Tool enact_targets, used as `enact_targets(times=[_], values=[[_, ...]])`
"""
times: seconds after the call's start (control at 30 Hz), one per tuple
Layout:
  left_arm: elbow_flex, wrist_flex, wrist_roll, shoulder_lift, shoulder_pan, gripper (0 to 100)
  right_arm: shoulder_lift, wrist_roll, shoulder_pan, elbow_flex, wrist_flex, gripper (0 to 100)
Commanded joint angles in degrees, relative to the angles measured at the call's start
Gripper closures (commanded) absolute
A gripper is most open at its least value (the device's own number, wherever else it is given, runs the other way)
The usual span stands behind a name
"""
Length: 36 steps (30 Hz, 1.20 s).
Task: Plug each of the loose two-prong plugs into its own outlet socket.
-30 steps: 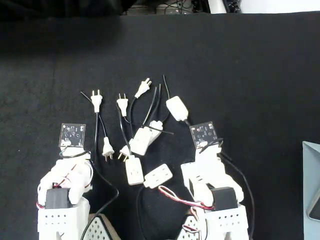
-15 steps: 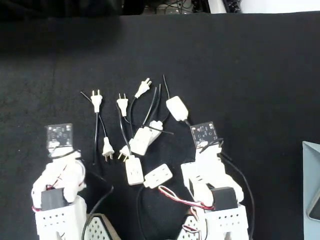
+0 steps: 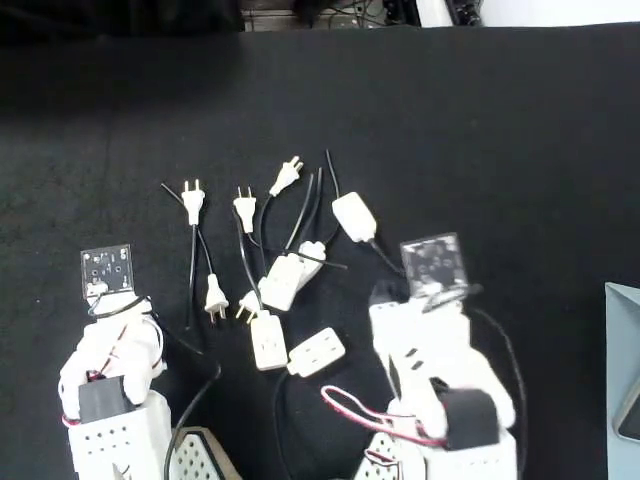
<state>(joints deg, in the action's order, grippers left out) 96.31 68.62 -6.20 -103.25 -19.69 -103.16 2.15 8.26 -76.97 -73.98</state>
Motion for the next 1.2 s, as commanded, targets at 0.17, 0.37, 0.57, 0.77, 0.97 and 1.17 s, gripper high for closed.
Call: enact_targets(times=[0.17, 0.37, 0.57, 0.77, 0.97, 1.17], values=[[1.01, -1.49, 0.44, -0.62, -1.36, 97, 26.95, -5.63, 5.10, 23.52, 2.11, 98.4], [1.01, -1.41, 0.44, -0.62, -1.36, 97, 50.51, -9.32, 14.33, 35.38, 2.46, 98.1], [1.01, -1.32, 0.44, -0.62, -1.45, 97, 67.65, -19.16, 21.54, 42.68, 4.57, 80.0], [1.01, -1.32, 0.26, -0.62, -1.45, 97, 79.87, -20.57, 28.48, 49.54, 7.65, 77.9], [1.01, -1.32, 0.26, -0.62, -1.45, 97, 89.89, -18.02, 30.42, 50.86, 23.56, 83.2], [1.01, -1.32, 0.26, -0.62, -1.45, 97, 99.38, -13.98, 31.21, 50.95, 31.38, 84.2]])
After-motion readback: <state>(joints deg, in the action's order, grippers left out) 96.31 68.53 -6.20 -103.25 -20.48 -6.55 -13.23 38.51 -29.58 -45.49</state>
